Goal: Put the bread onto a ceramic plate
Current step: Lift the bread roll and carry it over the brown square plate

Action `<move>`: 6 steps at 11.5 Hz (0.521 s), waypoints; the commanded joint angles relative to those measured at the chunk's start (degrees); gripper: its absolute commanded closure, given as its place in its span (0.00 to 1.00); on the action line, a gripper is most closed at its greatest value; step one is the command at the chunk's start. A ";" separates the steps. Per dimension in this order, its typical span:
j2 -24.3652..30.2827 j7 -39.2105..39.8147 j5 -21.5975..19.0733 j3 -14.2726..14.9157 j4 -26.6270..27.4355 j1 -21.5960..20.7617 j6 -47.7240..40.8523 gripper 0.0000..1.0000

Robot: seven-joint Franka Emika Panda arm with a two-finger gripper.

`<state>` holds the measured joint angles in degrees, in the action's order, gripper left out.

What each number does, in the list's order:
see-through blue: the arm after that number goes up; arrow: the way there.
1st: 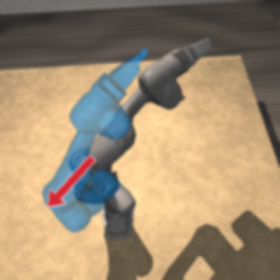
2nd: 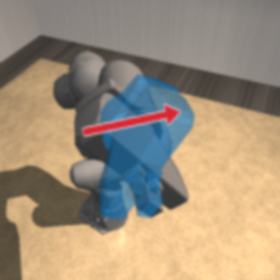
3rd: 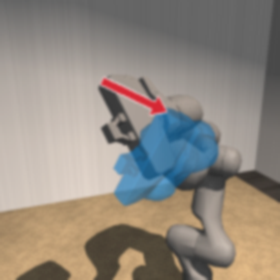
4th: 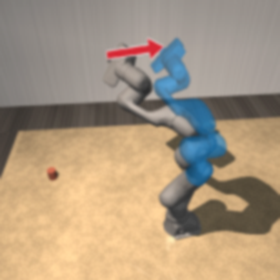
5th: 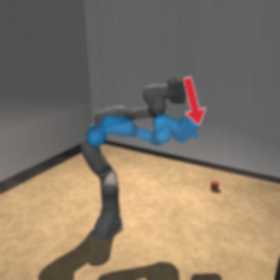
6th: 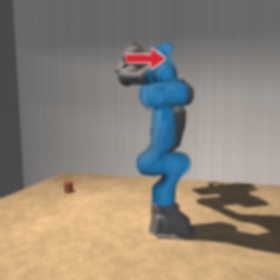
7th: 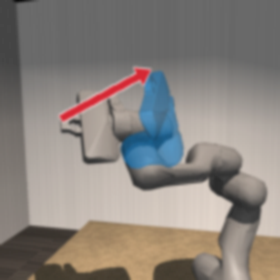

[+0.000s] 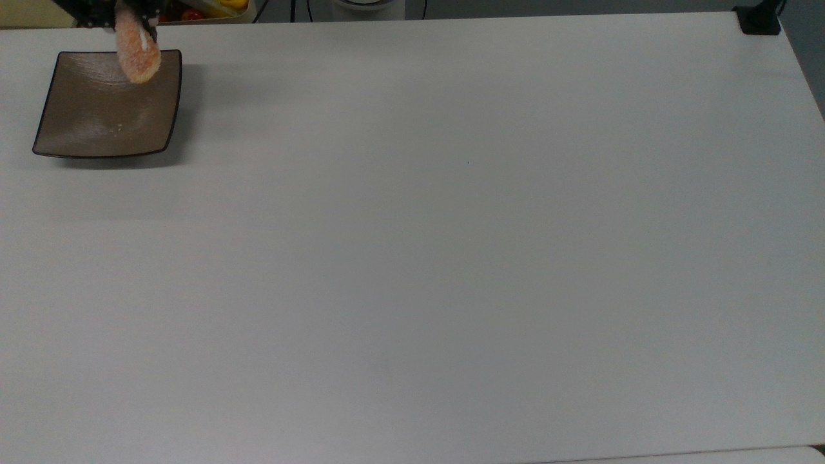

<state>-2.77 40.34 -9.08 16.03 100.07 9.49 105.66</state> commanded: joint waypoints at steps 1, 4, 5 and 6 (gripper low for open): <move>-0.74 6.50 -0.32 4.78 7.31 -0.44 9.72 0.68; -3.29 7.21 -0.15 6.73 12.15 -0.09 18.41 0.64; -4.26 7.30 0.03 7.43 13.39 -0.17 20.71 0.64; -5.92 7.39 0.38 7.43 13.83 -0.09 22.90 0.64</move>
<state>-6.84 46.29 -9.06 22.51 111.25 9.74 123.13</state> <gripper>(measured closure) 0.639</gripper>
